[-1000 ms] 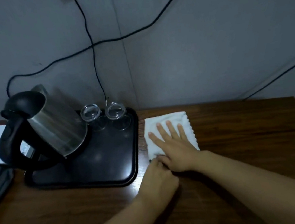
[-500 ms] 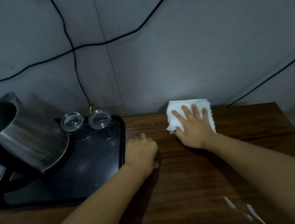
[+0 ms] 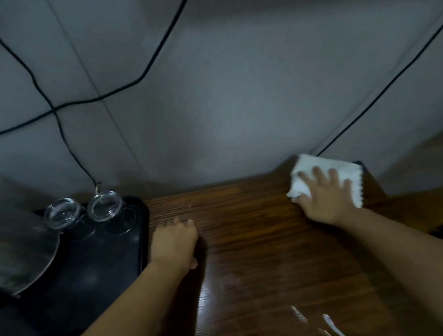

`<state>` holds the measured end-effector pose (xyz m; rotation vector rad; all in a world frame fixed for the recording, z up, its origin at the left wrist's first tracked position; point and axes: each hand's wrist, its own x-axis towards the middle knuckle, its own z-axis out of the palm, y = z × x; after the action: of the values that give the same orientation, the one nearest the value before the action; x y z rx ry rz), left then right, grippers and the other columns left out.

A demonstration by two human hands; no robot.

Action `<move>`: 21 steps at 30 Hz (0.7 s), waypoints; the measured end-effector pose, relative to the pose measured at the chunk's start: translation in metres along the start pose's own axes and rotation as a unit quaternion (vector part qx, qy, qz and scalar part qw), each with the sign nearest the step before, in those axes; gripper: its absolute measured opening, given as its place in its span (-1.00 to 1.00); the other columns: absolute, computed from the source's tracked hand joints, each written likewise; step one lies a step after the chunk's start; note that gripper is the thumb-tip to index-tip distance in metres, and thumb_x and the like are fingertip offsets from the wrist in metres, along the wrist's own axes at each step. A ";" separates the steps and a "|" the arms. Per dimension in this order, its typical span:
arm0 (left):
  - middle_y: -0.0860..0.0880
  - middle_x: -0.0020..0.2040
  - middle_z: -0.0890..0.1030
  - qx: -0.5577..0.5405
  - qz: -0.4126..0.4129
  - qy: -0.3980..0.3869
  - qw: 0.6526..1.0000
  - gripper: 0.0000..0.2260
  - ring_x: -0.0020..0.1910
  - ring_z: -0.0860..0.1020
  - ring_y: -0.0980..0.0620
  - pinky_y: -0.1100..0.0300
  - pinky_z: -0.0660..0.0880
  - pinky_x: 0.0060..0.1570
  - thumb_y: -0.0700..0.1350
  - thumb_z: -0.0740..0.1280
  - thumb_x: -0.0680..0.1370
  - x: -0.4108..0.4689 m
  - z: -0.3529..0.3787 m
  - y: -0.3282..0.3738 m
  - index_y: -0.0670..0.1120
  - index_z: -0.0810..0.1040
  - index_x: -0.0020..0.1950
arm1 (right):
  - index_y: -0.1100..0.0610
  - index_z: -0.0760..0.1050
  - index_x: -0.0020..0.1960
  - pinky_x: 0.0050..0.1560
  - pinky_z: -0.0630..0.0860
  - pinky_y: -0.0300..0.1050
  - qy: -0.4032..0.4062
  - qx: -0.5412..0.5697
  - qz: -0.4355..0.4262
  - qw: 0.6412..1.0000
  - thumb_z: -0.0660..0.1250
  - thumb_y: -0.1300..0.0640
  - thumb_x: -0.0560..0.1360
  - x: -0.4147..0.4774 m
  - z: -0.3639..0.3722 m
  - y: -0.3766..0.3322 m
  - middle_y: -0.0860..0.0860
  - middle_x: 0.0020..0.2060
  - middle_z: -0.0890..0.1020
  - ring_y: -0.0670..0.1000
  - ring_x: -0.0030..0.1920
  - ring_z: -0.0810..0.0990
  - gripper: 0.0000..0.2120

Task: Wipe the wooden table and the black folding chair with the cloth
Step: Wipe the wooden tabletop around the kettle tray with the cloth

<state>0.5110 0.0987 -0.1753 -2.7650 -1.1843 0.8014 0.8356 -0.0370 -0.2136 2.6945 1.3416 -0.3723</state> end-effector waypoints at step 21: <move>0.02 0.21 0.56 -0.036 -0.017 0.060 0.997 -0.67 0.19 0.57 -0.02 0.12 0.49 0.06 0.17 0.37 0.48 -0.002 -0.011 0.034 0.05 0.50 0.17 | -0.22 0.09 0.62 0.51 0.12 0.32 -0.001 0.002 -0.059 0.998 0.14 -0.23 0.62 0.006 -0.011 0.068 0.02 0.64 0.09 0.23 0.60 0.05 -0.40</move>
<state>0.5374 0.0751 -0.1723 -2.7964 -1.2582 0.5928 0.8953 -0.0713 -0.2056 2.6233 1.5059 -0.3882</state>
